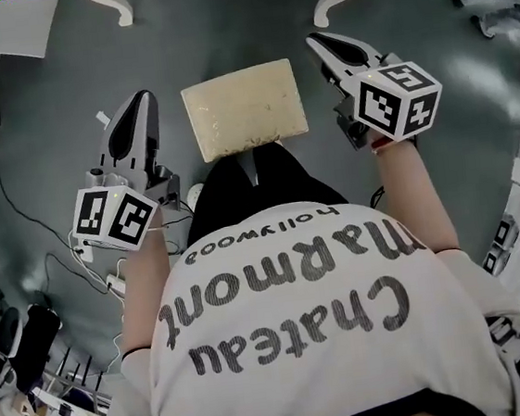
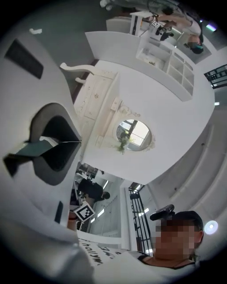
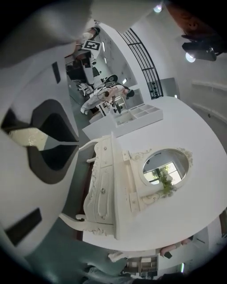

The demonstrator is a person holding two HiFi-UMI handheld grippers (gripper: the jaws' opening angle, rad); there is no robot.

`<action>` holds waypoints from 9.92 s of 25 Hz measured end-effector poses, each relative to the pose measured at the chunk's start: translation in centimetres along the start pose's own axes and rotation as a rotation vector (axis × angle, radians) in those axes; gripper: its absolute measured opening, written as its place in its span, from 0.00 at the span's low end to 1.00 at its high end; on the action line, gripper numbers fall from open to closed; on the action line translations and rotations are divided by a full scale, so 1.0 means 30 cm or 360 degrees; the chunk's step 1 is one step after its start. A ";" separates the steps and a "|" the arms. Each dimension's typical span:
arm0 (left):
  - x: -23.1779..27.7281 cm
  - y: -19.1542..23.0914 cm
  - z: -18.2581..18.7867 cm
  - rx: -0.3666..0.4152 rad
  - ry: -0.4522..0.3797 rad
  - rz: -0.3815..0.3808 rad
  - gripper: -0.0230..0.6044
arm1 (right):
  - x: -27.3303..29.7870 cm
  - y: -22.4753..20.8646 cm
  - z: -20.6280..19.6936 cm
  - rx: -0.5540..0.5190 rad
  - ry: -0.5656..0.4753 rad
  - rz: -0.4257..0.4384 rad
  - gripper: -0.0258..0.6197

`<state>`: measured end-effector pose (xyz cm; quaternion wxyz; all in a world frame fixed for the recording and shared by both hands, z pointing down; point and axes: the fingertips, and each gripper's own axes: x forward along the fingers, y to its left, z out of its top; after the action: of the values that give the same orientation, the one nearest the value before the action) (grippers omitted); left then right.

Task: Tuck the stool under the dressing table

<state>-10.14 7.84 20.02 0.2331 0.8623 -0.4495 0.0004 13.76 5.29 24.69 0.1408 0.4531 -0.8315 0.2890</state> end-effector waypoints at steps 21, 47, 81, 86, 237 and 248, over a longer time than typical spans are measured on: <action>-0.154 0.477 -1.386 -0.0403 0.1484 0.0287 0.44 | 0.275 -0.502 -1.234 0.0427 0.1002 -0.0043 0.11; -0.016 0.491 -1.665 -0.0597 0.1788 0.0277 0.56 | 0.395 -0.435 -1.483 0.0541 0.1374 0.0003 0.45; 0.337 0.781 -1.451 -0.0650 0.1671 0.0287 0.55 | 0.715 -0.589 -1.211 0.0519 0.1229 -0.0500 0.41; 0.452 0.872 -1.357 -0.0582 0.1556 0.0315 0.55 | 0.788 -0.614 -1.145 0.0726 0.1143 -0.0564 0.41; 0.704 -0.135 0.936 0.0473 -0.0373 -0.0500 0.09 | 0.134 -0.006 1.171 -0.0640 -0.0854 -0.0049 0.12; 0.754 -0.357 0.816 0.0496 -0.0328 -0.0488 0.09 | -0.024 -0.121 1.123 -0.0611 -0.0780 0.0046 0.12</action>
<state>6.55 -14.32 -1.34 0.0474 0.9415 -0.3293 -0.0535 18.12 -16.24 -1.10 0.0151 0.4625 -0.8864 0.0109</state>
